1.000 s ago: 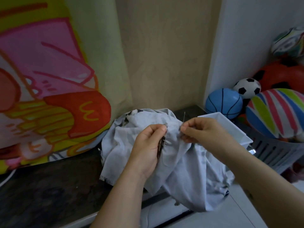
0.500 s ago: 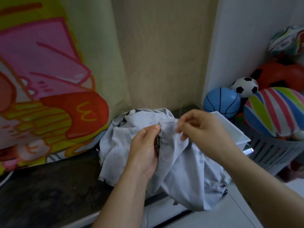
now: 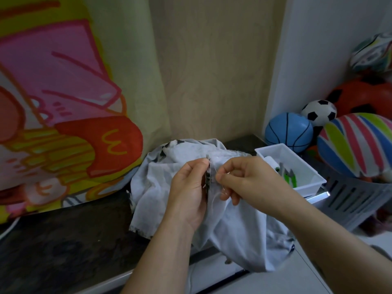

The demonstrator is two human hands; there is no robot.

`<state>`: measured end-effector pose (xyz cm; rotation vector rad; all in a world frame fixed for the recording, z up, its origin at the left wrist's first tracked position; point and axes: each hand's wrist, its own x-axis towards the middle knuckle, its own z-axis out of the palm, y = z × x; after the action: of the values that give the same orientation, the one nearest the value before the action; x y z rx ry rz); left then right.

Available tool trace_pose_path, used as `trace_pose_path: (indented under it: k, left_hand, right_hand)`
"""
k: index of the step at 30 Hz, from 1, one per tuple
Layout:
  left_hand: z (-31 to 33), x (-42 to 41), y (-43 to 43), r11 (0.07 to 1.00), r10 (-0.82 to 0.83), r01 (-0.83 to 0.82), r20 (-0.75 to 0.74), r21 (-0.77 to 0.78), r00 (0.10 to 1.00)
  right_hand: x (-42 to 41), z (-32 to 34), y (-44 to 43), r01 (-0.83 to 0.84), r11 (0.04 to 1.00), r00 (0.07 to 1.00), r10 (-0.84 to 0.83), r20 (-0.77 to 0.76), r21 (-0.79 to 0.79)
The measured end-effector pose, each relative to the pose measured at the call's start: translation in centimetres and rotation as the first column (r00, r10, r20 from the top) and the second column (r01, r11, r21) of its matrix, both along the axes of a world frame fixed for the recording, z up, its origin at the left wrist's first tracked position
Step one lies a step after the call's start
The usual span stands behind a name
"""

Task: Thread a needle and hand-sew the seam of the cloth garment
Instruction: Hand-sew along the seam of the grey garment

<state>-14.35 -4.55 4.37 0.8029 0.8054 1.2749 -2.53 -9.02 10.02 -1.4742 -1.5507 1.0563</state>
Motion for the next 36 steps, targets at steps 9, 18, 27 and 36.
trace_pose_path:
  k: [9, 18, 27, 36]
  left_hand:
    - [0.3, 0.3, -0.2, 1.0, 0.001, -0.001, 0.004, -0.002, 1.0]
    - [0.7, 0.7, -0.6, 0.998, 0.059, -0.058, -0.038, 0.035, 0.998]
    - [0.6, 0.4, -0.8, 0.979, 0.107, -0.061, -0.233, 0.196, 0.967]
    - [0.3, 0.0, -1.2, 0.928, 0.191, 0.005, -0.487, 0.373, 0.852]
  right_hand:
    - [0.5, 0.1, -0.1, 0.014, 1.0, 1.0, -0.014, -0.001, -0.024]
    - [0.9, 0.1, 0.1, 0.02, 0.999, 1.0, -0.02, -0.014, -0.041]
    - [1.1, 0.4, 0.0, 0.031, 0.999, 0.999, -0.032, -0.017, -0.027]
    - [2.3, 0.1, 0.6, 0.098, 0.994, 0.994, -0.1, 0.051, 0.052]
